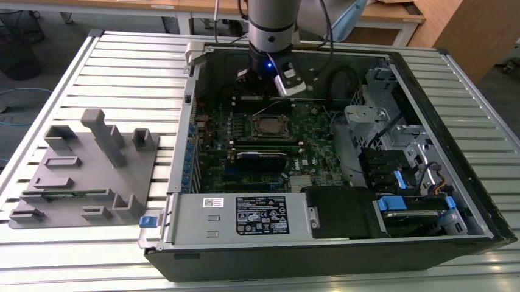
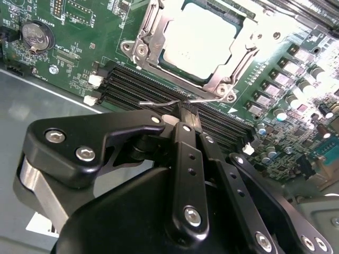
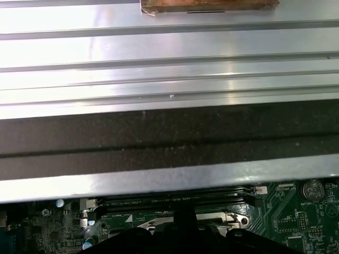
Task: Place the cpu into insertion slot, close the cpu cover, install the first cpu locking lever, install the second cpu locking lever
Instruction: 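Install the first cpu locking lever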
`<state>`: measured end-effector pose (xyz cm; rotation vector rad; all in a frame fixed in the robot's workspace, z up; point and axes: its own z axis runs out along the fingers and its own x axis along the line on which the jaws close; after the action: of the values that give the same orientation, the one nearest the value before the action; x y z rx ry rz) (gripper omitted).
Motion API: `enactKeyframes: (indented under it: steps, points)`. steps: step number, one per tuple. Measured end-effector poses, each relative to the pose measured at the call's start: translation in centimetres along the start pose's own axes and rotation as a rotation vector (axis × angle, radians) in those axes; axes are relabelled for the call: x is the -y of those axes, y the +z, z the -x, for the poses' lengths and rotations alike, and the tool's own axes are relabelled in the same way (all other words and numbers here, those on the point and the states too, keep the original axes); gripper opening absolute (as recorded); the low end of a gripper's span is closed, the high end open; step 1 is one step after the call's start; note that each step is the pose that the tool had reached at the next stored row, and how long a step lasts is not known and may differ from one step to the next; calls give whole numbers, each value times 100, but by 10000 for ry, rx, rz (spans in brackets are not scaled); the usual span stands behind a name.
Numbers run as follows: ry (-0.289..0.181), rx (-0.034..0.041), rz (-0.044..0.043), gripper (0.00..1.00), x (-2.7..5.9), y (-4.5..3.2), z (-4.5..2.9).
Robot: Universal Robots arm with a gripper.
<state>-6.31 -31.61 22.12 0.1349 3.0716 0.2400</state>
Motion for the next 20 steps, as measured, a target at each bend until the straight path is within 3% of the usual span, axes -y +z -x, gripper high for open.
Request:
enactKeyframes:
  steps: [13, 20]
  points:
    - [0, 0, -1, 10, -13, 23, 94]
    - [0, 0, 0, 10, -8, 35, 99]
